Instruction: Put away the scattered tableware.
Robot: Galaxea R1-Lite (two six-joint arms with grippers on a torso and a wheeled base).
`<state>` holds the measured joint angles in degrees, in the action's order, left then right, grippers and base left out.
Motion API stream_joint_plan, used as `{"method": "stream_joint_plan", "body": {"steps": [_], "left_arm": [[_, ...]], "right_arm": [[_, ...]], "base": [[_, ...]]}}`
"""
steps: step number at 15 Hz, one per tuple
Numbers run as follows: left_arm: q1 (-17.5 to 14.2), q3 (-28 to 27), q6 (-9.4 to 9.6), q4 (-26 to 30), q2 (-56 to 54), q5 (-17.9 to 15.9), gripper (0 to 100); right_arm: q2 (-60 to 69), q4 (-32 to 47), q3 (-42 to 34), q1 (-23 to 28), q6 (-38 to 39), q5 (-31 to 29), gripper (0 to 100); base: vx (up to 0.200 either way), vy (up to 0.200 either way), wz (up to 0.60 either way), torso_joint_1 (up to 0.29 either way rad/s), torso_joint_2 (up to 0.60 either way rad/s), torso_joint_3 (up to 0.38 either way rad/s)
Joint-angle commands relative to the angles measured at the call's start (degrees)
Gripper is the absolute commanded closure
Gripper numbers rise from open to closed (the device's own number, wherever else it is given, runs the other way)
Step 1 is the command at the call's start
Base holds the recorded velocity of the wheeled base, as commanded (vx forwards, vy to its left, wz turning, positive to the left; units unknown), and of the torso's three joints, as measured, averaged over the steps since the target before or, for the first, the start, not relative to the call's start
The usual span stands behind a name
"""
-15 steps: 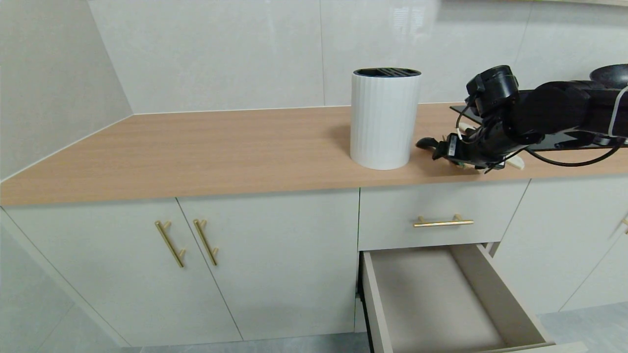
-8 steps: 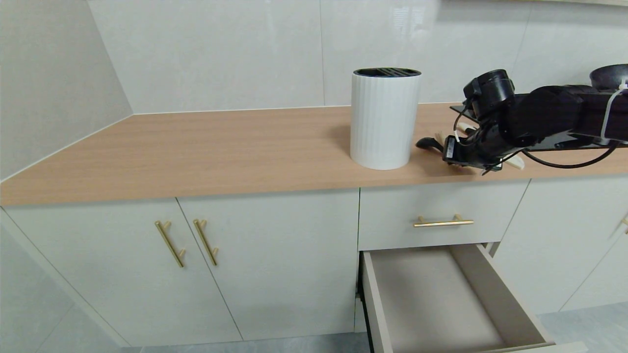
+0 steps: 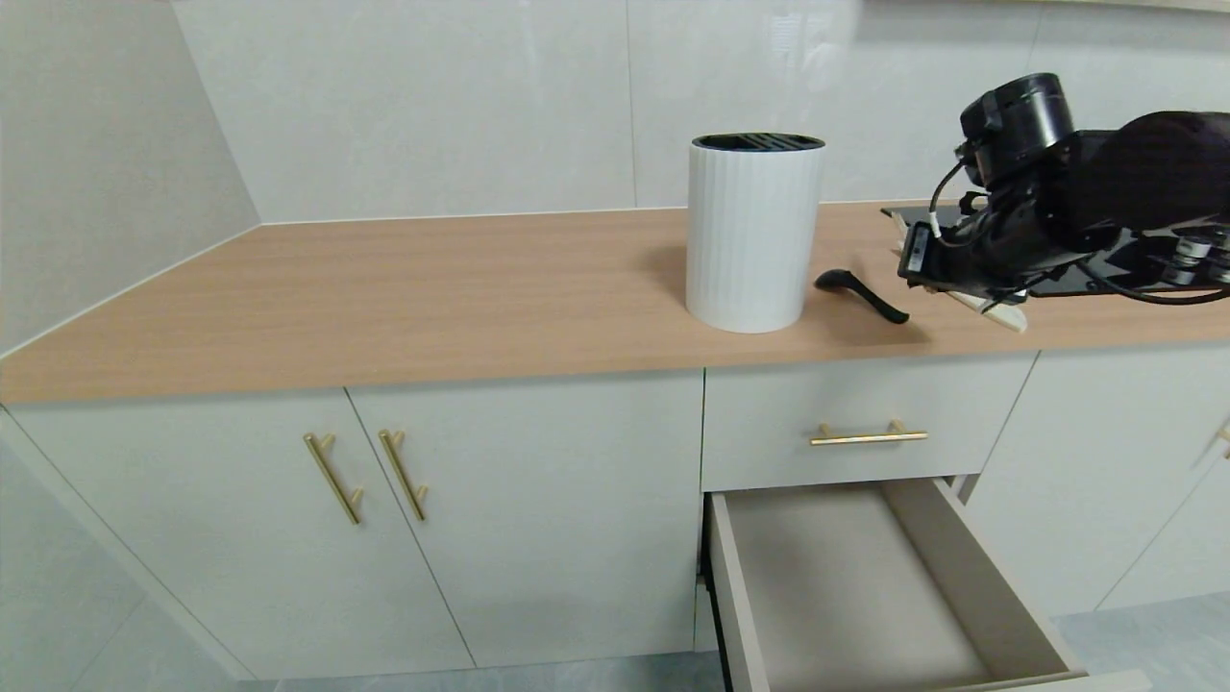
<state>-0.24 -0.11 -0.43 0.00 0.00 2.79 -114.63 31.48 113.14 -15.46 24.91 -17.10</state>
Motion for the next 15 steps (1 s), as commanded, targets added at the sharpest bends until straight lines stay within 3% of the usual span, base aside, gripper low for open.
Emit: {"method": "stream_joint_plan", "body": {"steps": [1, 5, 11, 15], "left_arm": [[-0.02, -0.07, -0.01, 0.00, 0.00, 0.02, 0], [-0.02, 0.02, -0.01, 0.00, 0.00, 0.02, 0], [-0.02, 0.02, -0.01, 0.00, 0.00, 0.02, 0], [-0.02, 0.02, -0.01, 0.00, 0.00, 0.02, 0]], "right_arm": [[10.83, 0.08, -5.56, -0.27, 0.06, 3.57, 100], [25.68, 0.16, -16.81, -0.45, -0.56, 13.50, 100], [35.97, 7.99, -27.54, -1.94, -0.74, 13.94, 100], [42.03, 11.41, -35.97, -6.78, -1.17, 13.94, 100]], "base": [[0.000, 0.000, 0.00, 0.000, 0.00, 0.000], [0.000, 0.000, 0.00, 0.000, 0.00, 0.000], [0.000, 0.000, 0.00, 0.000, 0.00, 0.000], [0.000, 0.000, 0.00, 0.000, 0.00, 0.000]]}}
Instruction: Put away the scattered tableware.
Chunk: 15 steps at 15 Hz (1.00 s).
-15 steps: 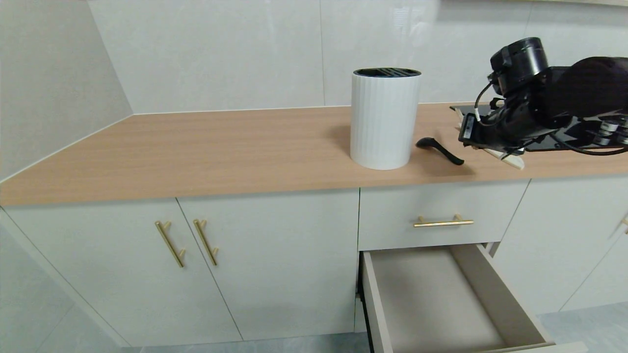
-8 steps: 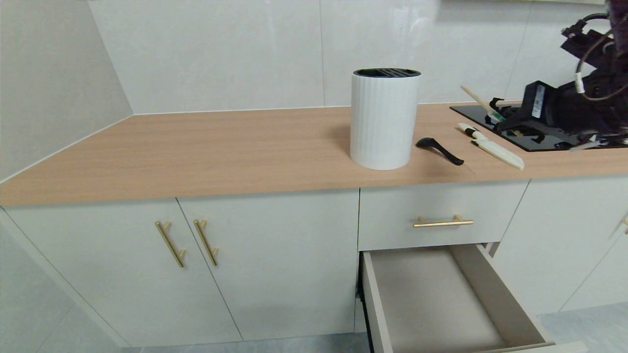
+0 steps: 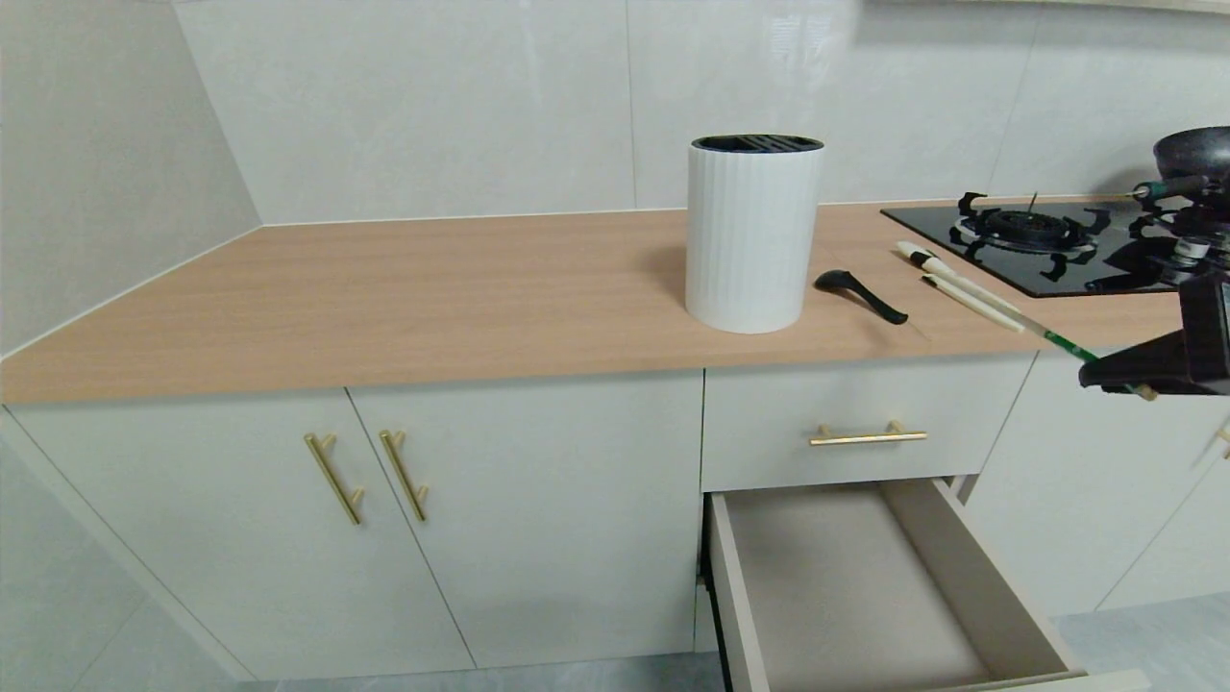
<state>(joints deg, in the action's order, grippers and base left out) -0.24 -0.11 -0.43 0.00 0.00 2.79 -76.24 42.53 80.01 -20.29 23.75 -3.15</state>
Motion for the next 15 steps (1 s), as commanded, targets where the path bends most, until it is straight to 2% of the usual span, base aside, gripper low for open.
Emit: {"method": "stream_joint_plan", "body": {"steps": [1, 4, 6, 8, 10, 15], "left_arm": [[-0.02, -0.07, -0.01, 0.00, 0.00, 0.02, 0], [-0.02, 0.02, -0.01, 0.00, 0.00, 0.02, 0], [-0.02, -0.07, -0.01, 0.00, 0.00, 0.02, 0], [-0.02, 0.02, -0.01, 0.00, 0.00, 0.02, 0], [-0.02, -0.07, -0.01, 0.00, 0.00, 0.02, 0], [-0.02, 0.02, -0.01, 0.00, 0.00, 0.02, 0]], "right_arm": [[4.17, 0.36, -4.51, -2.39, -0.02, -0.02, 100], [4.17, 0.36, -13.30, -6.26, -0.10, -0.02, 100], [2.32, 0.27, -15.76, -7.84, -0.02, 0.33, 100], [-1.28, -0.08, -18.66, -8.37, -0.02, 3.50, 100], [-6.20, -0.26, -19.54, -8.37, 0.07, 5.78, 100], [-19.39, -2.37, -19.71, -8.02, 0.16, 5.87, 100]], "base": [[0.000, 0.000, 0.00, 0.000, 0.00, 0.000], [0.000, 0.000, 0.00, 0.000, 0.00, 0.000], [0.000, 0.000, 0.00, 0.000, 0.00, 0.000], [0.000, 0.000, 0.00, 0.000, 0.00, 0.000], [0.000, 0.000, 0.00, 0.000, 0.00, 0.000], [0.000, 0.000, 0.00, 0.000, 0.00, 0.000]]}}
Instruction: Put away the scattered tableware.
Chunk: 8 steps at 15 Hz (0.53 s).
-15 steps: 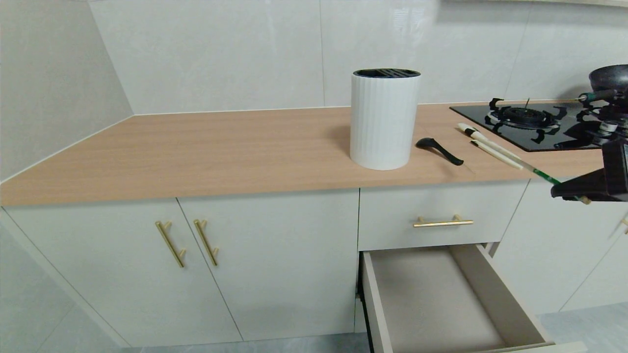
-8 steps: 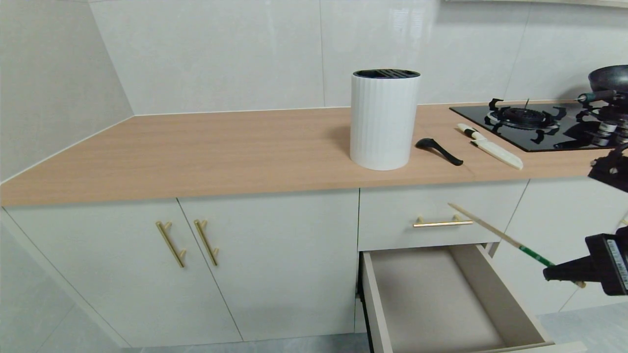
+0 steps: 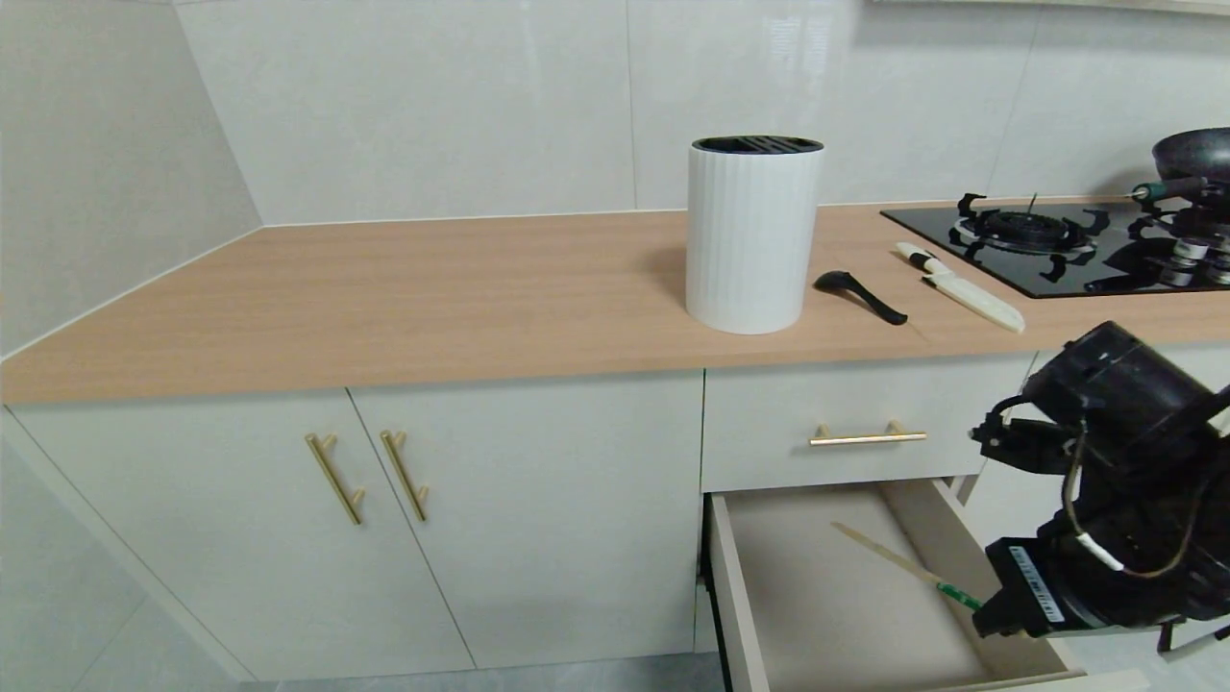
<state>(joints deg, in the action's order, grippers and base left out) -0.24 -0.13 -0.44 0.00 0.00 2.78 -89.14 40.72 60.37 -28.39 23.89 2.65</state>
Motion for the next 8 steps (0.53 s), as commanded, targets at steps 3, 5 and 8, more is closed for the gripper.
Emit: {"method": "stream_joint_plan", "body": {"steps": [3, 5, 8], "left_arm": [[-0.02, -0.04, 0.00, 0.00, 0.00, 0.03, 0], [-0.02, -0.04, 0.00, 0.00, 0.00, 0.03, 0], [-0.02, 0.05, 0.00, 0.00, 0.00, 0.03, 0]], "right_arm": [[-11.23, -5.21, -0.07, 0.53, 0.01, 0.08, 100], [-15.72, -9.52, 0.19, 1.41, -0.25, -0.01, 100], [-22.57, -15.67, 1.24, 3.43, -1.57, -0.18, 100]], "base": [[0.000, 0.000, 0.00, 0.000, 0.00, 0.000], [0.000, 0.000, 0.00, 0.000, 0.00, 0.000], [0.000, 0.000, 0.00, 0.000, 0.00, 0.000]]}}
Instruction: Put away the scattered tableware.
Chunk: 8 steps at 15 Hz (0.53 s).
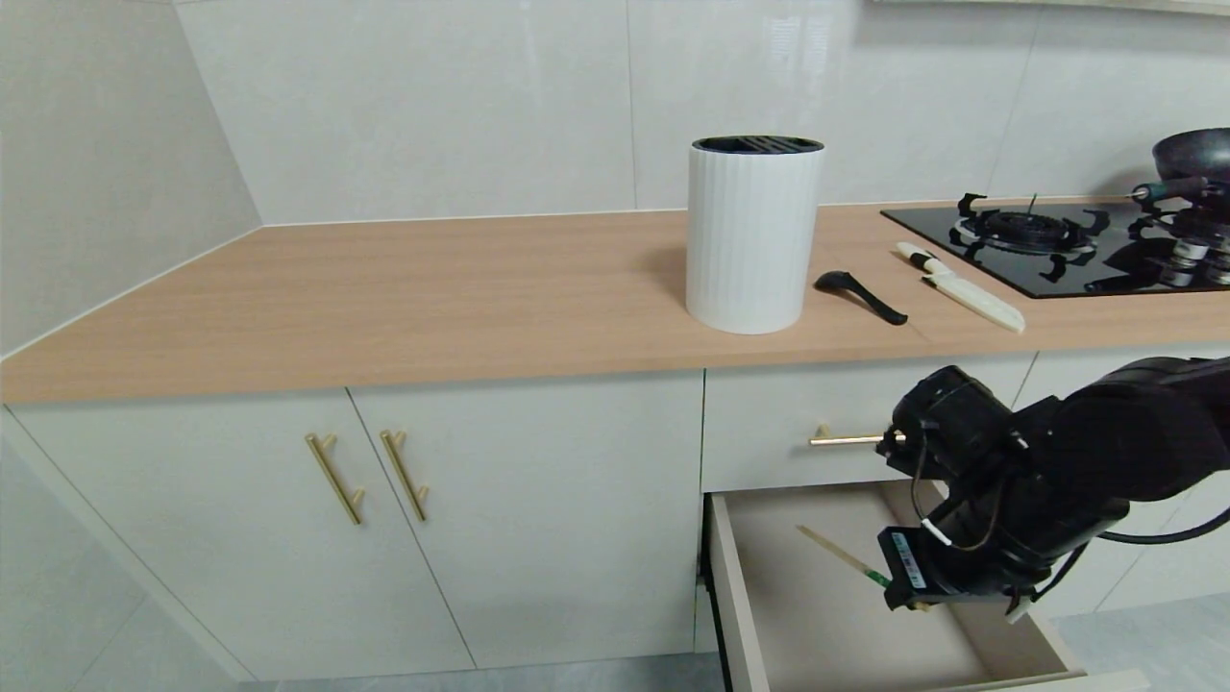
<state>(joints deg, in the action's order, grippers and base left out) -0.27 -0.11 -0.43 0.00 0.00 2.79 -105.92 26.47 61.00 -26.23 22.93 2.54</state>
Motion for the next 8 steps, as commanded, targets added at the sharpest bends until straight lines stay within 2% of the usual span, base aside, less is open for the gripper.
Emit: {"method": "stream_joint_plan", "body": {"steps": [1, 4, 8], "left_arm": [[0.00, -0.07, -0.01, 0.00, 0.00, 0.02, 0], [0.00, -0.07, -0.01, 0.00, 0.00, 0.02, 0], [-0.08, -0.07, -0.01, 0.00, 0.00, 0.02, 0]], "right_arm": [[-6.58, -1.50, 0.87, 1.71, -0.96, -0.07, 100], [-10.62, -1.59, 5.36, 3.21, -1.22, -0.25, 100], [-14.75, -1.50, 11.24, 3.21, -1.31, -0.34, 100]], "base": [[0.000, 0.000, 0.00, 0.000, 0.00, 0.000], [0.000, 0.000, 0.00, -0.011, 0.04, 0.032], [0.000, 0.000, 0.00, -0.096, 0.37, 0.271]]}}
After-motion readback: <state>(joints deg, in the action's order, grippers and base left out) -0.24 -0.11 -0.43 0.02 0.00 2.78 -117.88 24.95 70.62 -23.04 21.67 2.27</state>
